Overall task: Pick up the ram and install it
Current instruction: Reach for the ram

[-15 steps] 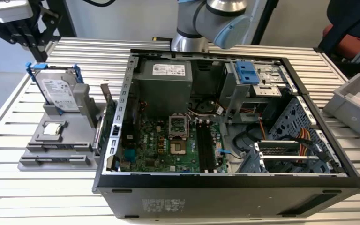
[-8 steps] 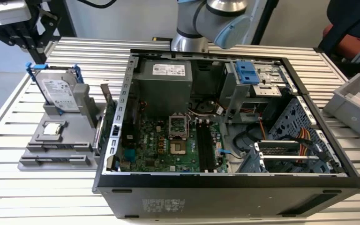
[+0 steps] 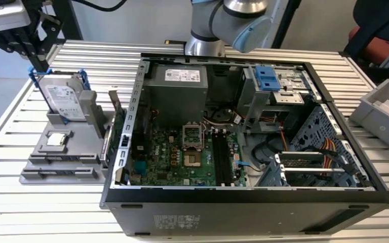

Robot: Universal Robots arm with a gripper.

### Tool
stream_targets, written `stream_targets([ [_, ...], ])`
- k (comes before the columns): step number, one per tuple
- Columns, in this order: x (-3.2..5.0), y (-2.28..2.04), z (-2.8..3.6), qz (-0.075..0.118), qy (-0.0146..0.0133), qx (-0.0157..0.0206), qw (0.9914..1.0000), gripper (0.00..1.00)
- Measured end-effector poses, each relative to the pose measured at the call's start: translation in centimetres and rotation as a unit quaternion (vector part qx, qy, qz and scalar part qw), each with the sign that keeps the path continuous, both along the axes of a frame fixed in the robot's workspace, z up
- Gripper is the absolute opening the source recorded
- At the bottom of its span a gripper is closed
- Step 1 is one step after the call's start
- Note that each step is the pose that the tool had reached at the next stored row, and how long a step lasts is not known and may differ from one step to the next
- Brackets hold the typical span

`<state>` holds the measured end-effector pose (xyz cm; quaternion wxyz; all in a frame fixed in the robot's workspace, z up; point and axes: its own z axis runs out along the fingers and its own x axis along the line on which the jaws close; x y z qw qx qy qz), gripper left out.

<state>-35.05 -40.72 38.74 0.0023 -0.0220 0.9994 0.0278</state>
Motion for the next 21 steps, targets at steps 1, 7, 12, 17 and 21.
stream_targets([
  [1, 0.00, -0.12, -0.01, 0.000, 0.0000, 0.0000, 1.00000, 0.00],
  [7, 0.00, -0.96, -0.02, -0.003, 0.0000, 0.0000, 1.00000, 0.00],
  [12, -0.01, -1.73, -0.05, -0.005, 0.0000, 0.0000, 0.99999, 0.00],
  [17, -0.02, -2.51, -0.06, -0.007, 0.0000, 0.0000, 0.99998, 0.00],
  [21, -0.03, -3.19, -0.09, -0.009, -0.0001, 0.0001, 0.99996, 0.00],
])
